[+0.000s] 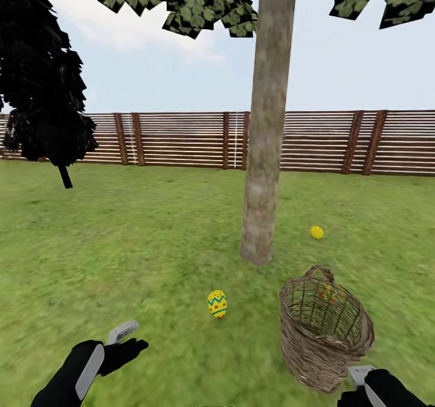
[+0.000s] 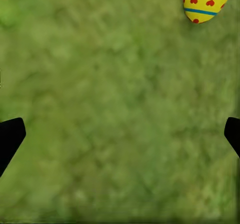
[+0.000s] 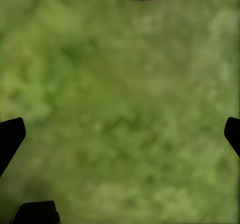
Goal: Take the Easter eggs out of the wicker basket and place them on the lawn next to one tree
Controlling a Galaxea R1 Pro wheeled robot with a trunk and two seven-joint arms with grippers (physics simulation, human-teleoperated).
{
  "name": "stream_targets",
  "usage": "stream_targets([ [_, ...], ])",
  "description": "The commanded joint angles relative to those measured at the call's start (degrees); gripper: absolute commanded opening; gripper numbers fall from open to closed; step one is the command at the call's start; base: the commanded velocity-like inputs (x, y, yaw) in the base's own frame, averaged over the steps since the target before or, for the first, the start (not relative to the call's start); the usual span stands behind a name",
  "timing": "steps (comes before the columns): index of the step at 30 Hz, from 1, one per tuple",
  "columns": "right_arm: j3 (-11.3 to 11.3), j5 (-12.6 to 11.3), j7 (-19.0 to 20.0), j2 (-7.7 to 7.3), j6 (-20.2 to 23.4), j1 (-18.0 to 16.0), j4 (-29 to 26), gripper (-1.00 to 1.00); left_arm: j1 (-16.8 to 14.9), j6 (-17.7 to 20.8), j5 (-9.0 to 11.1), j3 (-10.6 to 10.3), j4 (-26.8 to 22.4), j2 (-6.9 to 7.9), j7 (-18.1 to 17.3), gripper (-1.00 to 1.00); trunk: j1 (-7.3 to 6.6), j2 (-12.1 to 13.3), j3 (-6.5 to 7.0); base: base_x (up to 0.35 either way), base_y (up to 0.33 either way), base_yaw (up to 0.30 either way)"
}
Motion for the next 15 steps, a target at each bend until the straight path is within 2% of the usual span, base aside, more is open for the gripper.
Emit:
stream_targets([
  [1,0.2,0.33,0.26,0.08,0.16,-0.03,-0.06,1.0,-0.04,0.36,-0.16,0.22,-0.08,-0.04,-0.27,1.0,-0.25,0.38,0.12,-0.124,-0.31,0.287],
  [6,0.17,0.26,0.28,0.3,0.17,-0.03,-0.06,1.0,-0.04,0.35,-0.22,0.16,-0.06,-0.12,-0.27,1.0,-1.35,2.39,1.02,-0.124,-0.31,0.249],
  [15,0.18,0.19,0.34,0.31,0.22,-0.03,-0.06,1.0,-0.04,0.36,-0.24,0.14,-0.06,-0.22,-0.27,1.0,-3.32,6.0,2.63,-0.118,-0.31,0.03],
])
